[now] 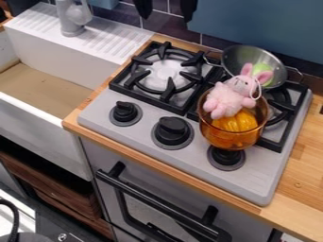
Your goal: Put the pink bunny to the left side burner
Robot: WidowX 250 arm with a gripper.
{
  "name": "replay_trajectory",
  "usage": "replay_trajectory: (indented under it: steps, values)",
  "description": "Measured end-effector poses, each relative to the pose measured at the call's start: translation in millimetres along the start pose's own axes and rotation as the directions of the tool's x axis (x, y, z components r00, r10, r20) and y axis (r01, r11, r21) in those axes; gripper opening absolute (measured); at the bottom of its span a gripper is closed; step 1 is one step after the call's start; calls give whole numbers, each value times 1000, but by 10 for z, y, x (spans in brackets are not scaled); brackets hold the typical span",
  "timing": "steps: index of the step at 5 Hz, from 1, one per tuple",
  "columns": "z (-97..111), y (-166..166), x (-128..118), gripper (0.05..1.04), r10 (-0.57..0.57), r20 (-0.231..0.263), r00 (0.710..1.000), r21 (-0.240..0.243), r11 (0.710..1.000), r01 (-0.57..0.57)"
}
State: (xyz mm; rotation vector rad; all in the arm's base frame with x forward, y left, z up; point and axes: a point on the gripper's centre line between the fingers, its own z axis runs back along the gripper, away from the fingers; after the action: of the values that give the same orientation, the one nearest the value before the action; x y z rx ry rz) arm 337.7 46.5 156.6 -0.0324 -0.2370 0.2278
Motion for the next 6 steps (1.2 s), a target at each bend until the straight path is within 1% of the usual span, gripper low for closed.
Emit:
replay_trajectory:
  steps: [1,2,3,4,5,6]
  values:
    - [-126,-20,-59,994,-2,-50,999,-3,1000,2]
    - [-162,-241,-141,995,-45,-109,993,-50,998,40]
    - [-161,-465,-201,994,-84,-125,989,-96,993,72]
    - [-125,-700,-382,994,-172,-156,973,-173,974,145]
    - [-161,-970,-590,995,-267,-132,955,-194,951,239]
    - [-240,-1179,-699,994,-317,-109,942,-190,937,294]
